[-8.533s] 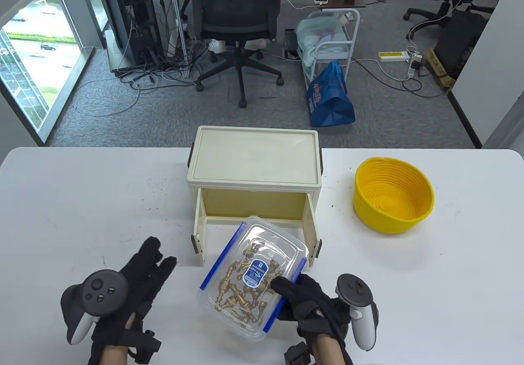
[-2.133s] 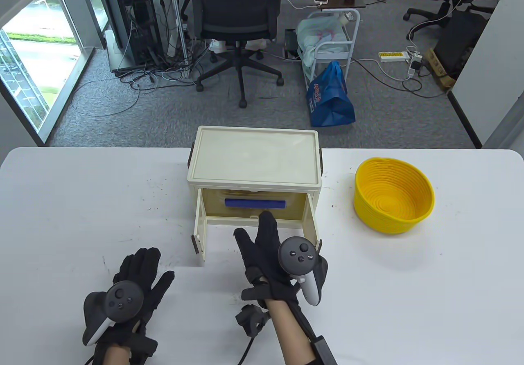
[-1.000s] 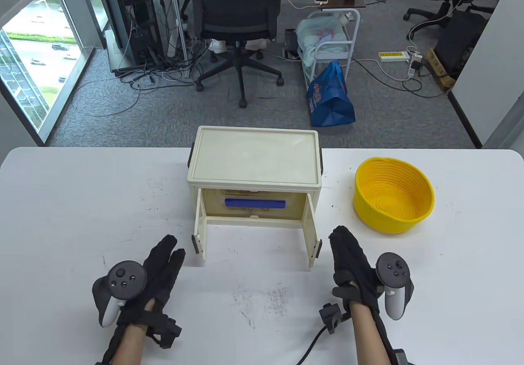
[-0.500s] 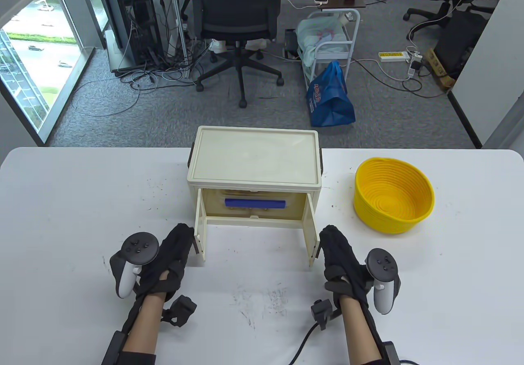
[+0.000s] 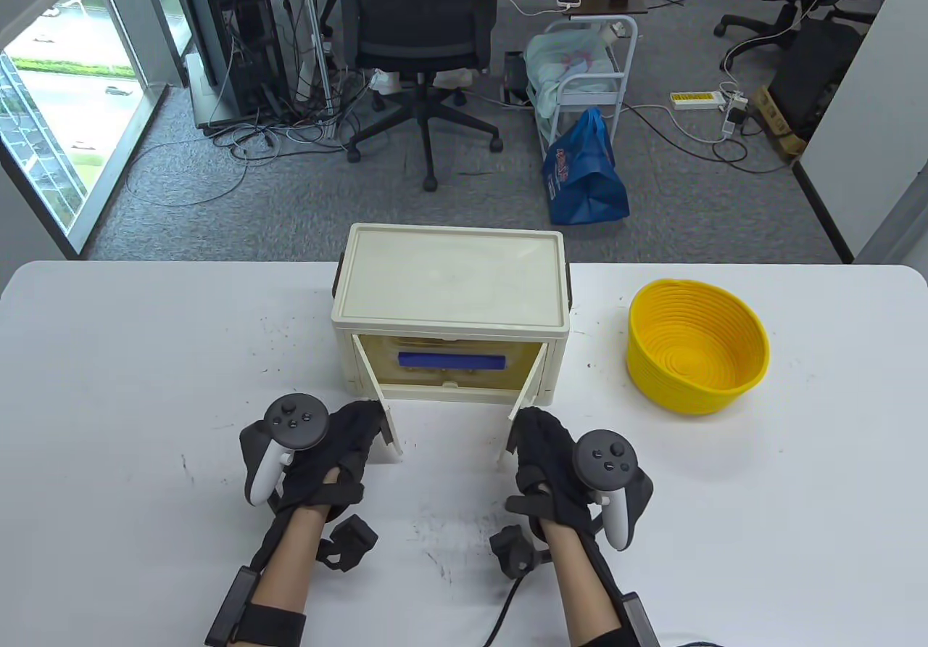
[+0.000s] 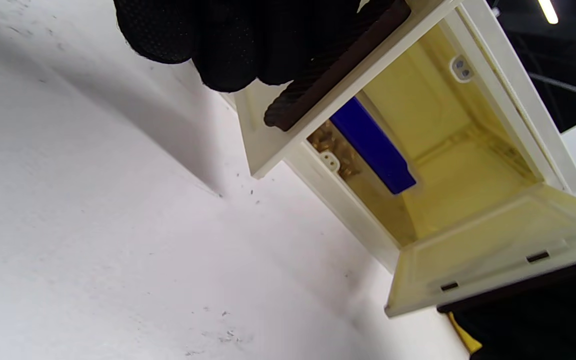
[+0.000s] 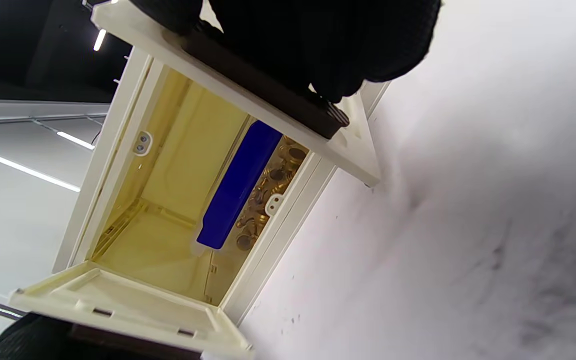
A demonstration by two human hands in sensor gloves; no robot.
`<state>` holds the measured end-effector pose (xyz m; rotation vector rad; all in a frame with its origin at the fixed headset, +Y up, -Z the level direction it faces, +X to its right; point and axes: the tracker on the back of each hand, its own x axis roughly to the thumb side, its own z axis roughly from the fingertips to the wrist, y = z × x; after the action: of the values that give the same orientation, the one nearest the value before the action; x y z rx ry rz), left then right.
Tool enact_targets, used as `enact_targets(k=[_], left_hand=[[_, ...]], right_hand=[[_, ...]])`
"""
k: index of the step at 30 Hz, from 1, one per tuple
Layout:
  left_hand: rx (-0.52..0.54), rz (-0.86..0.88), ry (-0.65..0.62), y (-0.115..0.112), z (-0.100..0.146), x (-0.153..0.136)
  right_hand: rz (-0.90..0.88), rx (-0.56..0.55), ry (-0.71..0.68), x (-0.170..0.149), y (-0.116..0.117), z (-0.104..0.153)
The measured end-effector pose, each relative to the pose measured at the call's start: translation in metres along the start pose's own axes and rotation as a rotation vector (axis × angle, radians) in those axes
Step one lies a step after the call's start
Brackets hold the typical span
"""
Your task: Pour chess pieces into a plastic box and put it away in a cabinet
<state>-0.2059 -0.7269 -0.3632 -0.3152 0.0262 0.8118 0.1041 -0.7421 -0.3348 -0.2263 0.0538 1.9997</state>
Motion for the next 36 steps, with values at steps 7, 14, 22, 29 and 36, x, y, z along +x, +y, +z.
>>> enact_targets(k=[7,14,22,29,36], left_hand=[[0.127,-0.042,0.053,-0.019,-0.013,0.032],[-0.025,-0.007,-0.016,-0.019,-0.038,0.041],[-0.131,0.071,-0.054,-0.022,-0.054,0.03],[-0.096,0.059,-0.047,-0.016,-0.054,0.019],[0.021,0.015,-0.146,0.005,-0.017,0.033]], right_hand=[[-0.094,-0.015,0.102,0.017,0.032,-0.013],[-0.221,0.23,0.127,0.015,0.043,-0.045],[-0.329,0.254,0.125,-0.001,0.051,-0.066],[-0.274,0.304,0.072,0.002,0.055,-0.068],[-0.123,0.21,-0.037,0.02,0.031,-0.039]])
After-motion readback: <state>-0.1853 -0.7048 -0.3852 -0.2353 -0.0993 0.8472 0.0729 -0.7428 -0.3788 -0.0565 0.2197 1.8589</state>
